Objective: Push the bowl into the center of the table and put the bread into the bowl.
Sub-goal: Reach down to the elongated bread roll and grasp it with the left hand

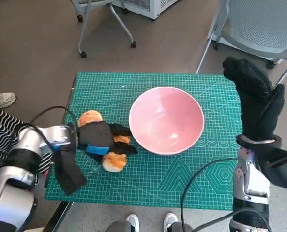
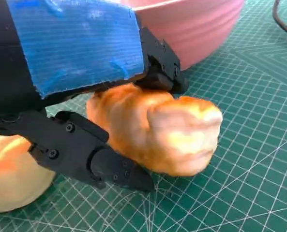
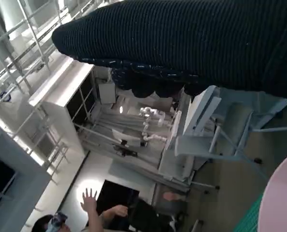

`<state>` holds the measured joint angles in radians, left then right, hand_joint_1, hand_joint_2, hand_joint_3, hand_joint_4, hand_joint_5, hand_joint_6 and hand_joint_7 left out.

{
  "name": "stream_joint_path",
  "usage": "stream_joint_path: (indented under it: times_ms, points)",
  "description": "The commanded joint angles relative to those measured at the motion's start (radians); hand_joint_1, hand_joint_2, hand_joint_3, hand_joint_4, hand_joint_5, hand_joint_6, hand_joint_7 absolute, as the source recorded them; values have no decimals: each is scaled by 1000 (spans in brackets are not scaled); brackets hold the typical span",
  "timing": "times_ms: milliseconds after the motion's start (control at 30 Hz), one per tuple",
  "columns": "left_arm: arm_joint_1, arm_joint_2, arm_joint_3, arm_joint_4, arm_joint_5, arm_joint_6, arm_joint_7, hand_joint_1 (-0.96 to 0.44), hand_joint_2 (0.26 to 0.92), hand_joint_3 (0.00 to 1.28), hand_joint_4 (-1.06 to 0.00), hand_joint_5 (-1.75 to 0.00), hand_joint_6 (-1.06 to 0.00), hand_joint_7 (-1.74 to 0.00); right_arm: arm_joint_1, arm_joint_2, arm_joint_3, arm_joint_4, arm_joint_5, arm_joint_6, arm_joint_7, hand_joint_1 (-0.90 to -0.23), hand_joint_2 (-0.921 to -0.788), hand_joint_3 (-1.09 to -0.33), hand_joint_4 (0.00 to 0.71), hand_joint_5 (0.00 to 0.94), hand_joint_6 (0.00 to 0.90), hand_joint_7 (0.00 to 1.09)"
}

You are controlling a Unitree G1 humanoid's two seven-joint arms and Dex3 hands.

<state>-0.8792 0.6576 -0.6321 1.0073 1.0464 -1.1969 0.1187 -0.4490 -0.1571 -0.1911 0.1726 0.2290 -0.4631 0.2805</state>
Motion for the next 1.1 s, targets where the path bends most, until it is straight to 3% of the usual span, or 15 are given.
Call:
stream_joint_path:
  times_ms: [33, 167, 333, 367, 400, 433, 467, 533, 700, 1033, 1100]
  points:
    - [-3, -9, -55, 36, 25, 1, -3, -139, 870, 27, -587, -29, -588, -46, 31, -7, 1, 1, -16, 1, -12, -702, -921, -723, 209, 4, 121, 532]
    - [-8, -15, -76, 55, 15, -1, -6, -109, 901, 49, -644, -44, -624, -56, 38, -6, 2, 0, -15, -4, -13, -702, -921, -723, 205, 1, 120, 529]
    - [-10, -19, -98, 69, 10, -1, 1, -80, 918, 162, -781, -86, -743, -105, 46, -5, 4, -6, -17, -7, -17, -702, -921, -728, 199, 0, 120, 527]
    - [-10, -19, -101, 69, 11, 0, 3, -134, 919, 172, -812, -97, -700, -359, 47, -5, 4, -8, -18, -6, -18, -701, -921, -729, 199, 0, 120, 527]
    - [-10, -18, -105, 70, 12, 2, 4, -211, 920, 206, -857, -111, -615, -750, 49, -5, 4, -10, -18, -5, -19, -701, -921, -730, 199, 0, 121, 526]
    - [-10, -18, -109, 70, 13, 2, 4, -211, 920, 206, -857, -111, -615, -750, 50, -5, 5, -12, -17, -5, -20, -701, -921, -730, 199, 0, 121, 526]
    - [-11, -16, -112, 69, 13, 1, 5, -136, 920, 192, -759, -496, -580, -969, 51, -5, 4, -13, -17, -4, -20, -702, -921, -731, 199, 0, 121, 526]
    - [-12, -10, -119, 66, 15, 0, 10, -56, 920, 166, -667, -892, -557, -1186, 52, -5, 4, -14, -16, -2, -21, -705, -921, -733, 198, 0, 121, 525]
    - [-16, 7, -132, 54, 17, -1, 23, -11, 920, 102, -668, -1084, -597, -1241, 52, -4, 4, -6, -13, -3, -21, -709, -921, -733, 198, 0, 122, 524]
    - [-19, 11, -146, 54, 14, 0, 32, -2, 920, 80, -680, -1121, -615, -1229, 54, -4, 5, -6, -13, -4, -22, -712, -921, -732, 198, 0, 124, 522]
    - [-15, 46, -123, 32, -26, -18, -15, -2, 920, 76, -683, -1112, -621, -1229, 52, 2, 10, 4, -18, -5, -25, -711, -921, -732, 198, 0, 123, 521]
